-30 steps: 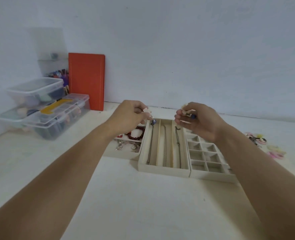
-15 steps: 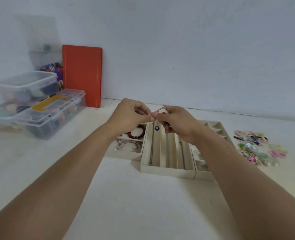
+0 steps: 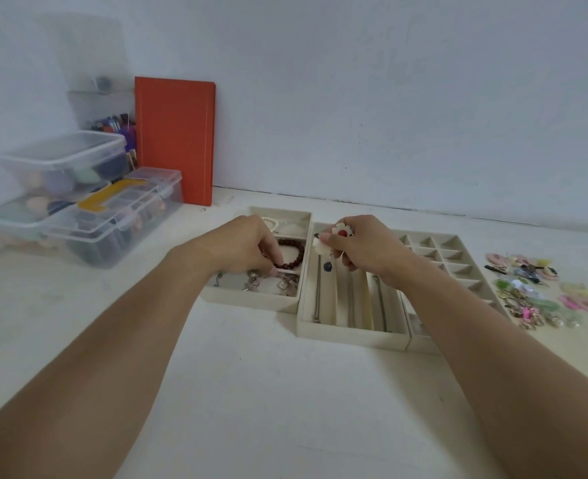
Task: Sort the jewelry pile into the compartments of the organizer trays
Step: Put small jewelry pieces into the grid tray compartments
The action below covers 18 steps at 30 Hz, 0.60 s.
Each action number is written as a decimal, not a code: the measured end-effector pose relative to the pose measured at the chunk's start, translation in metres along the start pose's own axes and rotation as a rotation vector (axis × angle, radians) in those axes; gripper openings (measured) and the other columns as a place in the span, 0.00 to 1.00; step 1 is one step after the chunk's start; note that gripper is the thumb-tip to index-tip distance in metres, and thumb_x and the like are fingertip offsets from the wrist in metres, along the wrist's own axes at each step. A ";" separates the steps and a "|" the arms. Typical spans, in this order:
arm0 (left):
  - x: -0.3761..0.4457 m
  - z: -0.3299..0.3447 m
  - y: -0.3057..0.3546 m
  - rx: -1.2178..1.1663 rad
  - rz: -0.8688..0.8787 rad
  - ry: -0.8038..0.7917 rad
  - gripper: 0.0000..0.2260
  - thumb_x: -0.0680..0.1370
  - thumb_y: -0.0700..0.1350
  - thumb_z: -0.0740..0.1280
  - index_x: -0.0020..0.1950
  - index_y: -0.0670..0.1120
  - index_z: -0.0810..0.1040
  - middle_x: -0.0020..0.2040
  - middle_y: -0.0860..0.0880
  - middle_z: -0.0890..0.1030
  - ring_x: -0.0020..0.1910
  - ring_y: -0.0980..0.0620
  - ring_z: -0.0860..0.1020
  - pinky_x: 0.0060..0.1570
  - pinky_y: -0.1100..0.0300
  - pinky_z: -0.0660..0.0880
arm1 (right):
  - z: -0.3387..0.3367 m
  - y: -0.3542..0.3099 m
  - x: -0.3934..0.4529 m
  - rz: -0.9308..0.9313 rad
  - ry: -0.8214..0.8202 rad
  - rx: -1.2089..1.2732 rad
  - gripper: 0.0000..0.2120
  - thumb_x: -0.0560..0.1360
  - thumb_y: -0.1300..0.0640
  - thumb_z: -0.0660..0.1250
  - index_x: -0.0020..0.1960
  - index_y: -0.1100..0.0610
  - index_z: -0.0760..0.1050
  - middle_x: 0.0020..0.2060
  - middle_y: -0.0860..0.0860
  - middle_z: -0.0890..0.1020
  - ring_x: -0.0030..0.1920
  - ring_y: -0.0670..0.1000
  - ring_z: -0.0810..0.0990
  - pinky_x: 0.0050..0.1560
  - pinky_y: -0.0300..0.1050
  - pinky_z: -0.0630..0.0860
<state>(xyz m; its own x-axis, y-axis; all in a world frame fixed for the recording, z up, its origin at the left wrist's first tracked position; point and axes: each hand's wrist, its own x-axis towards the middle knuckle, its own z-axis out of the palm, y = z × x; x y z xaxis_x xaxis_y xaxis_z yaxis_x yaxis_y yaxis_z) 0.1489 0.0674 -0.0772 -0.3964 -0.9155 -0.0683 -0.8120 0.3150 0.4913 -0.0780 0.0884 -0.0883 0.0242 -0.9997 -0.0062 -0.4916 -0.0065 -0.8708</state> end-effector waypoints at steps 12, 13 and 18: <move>0.002 0.002 0.005 -0.071 0.016 0.062 0.03 0.74 0.44 0.76 0.46 0.52 0.87 0.37 0.55 0.84 0.36 0.57 0.79 0.34 0.71 0.72 | 0.004 0.001 -0.001 -0.014 -0.035 -0.154 0.12 0.79 0.48 0.70 0.48 0.57 0.80 0.36 0.54 0.82 0.36 0.50 0.81 0.43 0.45 0.81; 0.001 0.003 0.008 -0.122 0.020 0.108 0.01 0.74 0.46 0.76 0.44 0.52 0.87 0.38 0.53 0.84 0.36 0.54 0.80 0.35 0.67 0.75 | 0.002 0.001 -0.001 -0.013 -0.013 -0.159 0.12 0.79 0.48 0.69 0.48 0.58 0.80 0.36 0.53 0.82 0.35 0.49 0.82 0.41 0.43 0.81; 0.007 0.024 0.027 -0.066 -0.103 0.194 0.07 0.76 0.49 0.73 0.40 0.49 0.87 0.37 0.51 0.85 0.37 0.53 0.82 0.41 0.61 0.77 | -0.019 0.000 0.003 -0.004 0.119 -0.261 0.12 0.80 0.50 0.67 0.51 0.60 0.78 0.43 0.54 0.83 0.40 0.52 0.85 0.37 0.43 0.77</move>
<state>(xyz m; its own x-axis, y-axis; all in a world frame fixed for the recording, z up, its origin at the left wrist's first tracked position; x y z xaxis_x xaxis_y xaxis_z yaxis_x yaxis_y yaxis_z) 0.1140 0.0755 -0.0856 -0.2180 -0.9749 0.0440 -0.8115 0.2062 0.5468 -0.0939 0.0852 -0.0788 -0.0681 -0.9953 0.0684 -0.6995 -0.0013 -0.7147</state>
